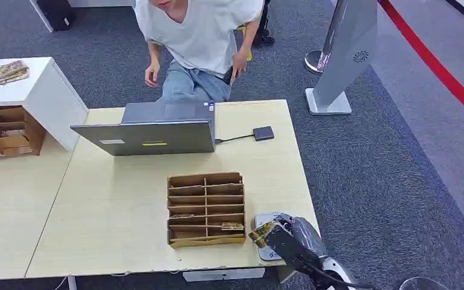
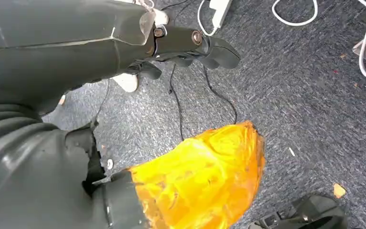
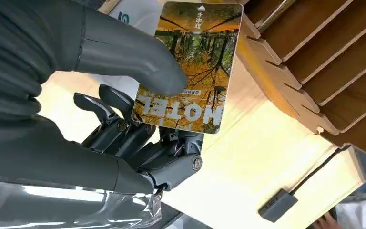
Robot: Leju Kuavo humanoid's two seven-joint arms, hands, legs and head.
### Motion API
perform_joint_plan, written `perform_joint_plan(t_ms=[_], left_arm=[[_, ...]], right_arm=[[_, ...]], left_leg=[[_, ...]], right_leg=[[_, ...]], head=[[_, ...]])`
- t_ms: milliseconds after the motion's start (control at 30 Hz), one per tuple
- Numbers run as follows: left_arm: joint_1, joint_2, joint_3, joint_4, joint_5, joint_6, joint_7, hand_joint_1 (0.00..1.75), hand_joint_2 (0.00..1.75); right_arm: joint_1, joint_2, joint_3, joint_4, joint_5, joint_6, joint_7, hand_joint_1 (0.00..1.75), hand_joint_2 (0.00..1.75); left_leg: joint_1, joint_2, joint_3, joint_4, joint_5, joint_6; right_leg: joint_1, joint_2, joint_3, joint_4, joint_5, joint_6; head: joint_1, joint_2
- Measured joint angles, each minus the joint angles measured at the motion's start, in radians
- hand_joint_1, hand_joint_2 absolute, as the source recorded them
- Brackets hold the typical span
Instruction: Pass the card to the sensor for recognition and then transmit it.
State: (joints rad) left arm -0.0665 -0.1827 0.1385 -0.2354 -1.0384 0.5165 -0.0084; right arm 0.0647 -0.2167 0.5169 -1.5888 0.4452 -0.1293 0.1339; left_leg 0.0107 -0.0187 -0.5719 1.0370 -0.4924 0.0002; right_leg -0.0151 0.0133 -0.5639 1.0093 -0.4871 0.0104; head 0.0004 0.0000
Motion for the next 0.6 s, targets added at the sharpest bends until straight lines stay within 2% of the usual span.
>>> perform_joint_plan(t_ms=[600], left_arm=[[0.0, 0.0, 0.0, 0.0, 0.0, 0.0, 0.0, 0.0, 0.0]], right_arm=[[0.0, 0.001, -0.002, 0.001, 0.008, 0.013, 0.002, 1.75, 1.75]], left_leg=[[0.0, 0.0, 0.0, 0.0, 0.0, 0.0]], right_leg=[[0.0, 0.0, 0.0, 0.0, 0.0, 0.0]], head=[[0.0, 0.0]])
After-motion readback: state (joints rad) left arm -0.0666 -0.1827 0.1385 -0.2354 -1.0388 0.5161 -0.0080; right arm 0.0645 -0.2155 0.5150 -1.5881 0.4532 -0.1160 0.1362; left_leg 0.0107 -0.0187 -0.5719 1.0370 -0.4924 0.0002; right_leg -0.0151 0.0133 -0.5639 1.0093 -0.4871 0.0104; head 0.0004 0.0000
